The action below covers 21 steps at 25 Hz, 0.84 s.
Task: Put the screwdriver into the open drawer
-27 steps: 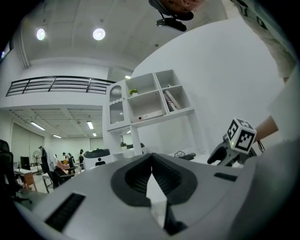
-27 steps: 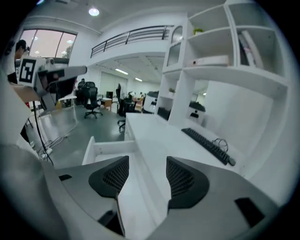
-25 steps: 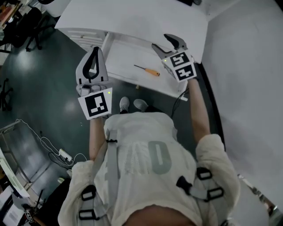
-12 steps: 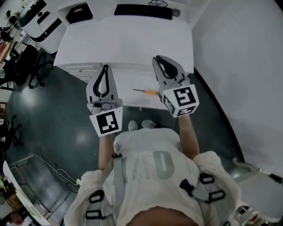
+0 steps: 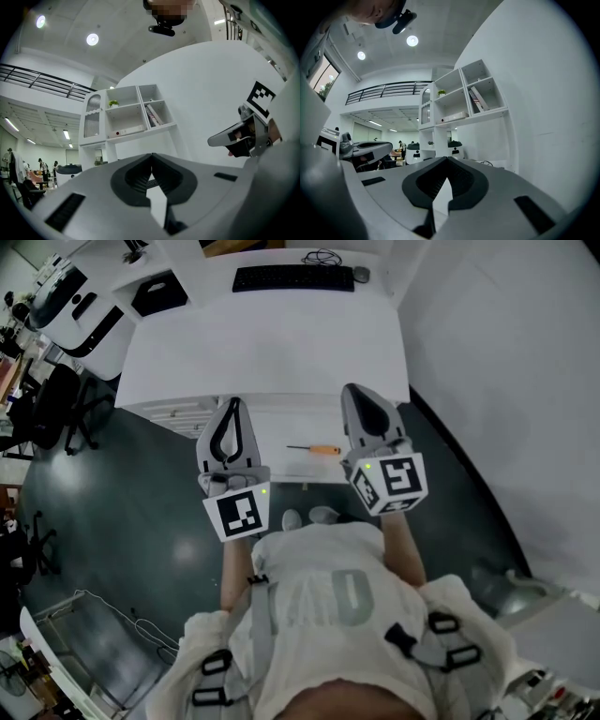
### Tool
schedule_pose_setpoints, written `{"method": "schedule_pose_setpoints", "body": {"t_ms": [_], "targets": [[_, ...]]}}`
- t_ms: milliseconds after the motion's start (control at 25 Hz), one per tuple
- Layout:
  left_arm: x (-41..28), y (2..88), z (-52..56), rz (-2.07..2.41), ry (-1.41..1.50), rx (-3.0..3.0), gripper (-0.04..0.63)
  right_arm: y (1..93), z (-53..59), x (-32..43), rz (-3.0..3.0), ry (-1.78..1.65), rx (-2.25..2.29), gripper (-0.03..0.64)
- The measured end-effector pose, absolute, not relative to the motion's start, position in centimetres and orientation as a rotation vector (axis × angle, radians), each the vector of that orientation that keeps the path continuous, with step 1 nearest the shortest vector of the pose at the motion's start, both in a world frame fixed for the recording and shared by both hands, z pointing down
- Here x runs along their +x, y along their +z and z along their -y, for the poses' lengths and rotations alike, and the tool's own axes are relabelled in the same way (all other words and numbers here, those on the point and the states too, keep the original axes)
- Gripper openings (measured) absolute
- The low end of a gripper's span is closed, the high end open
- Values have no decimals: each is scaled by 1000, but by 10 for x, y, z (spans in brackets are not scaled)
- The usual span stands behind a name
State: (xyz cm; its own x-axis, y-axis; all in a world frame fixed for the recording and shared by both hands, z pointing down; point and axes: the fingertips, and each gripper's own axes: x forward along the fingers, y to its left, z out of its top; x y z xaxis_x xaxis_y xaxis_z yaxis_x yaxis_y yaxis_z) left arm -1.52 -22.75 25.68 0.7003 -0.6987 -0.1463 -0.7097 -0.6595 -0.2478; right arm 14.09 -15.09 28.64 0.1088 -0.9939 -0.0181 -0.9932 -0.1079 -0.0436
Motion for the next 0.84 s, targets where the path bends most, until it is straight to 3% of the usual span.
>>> {"method": "schedule_pose_setpoints", "body": {"t_ms": [840], "targets": [[-8,258,241,-1084,33,-2642,6,285,154,145,-2063,-44,-2319,5]]}}
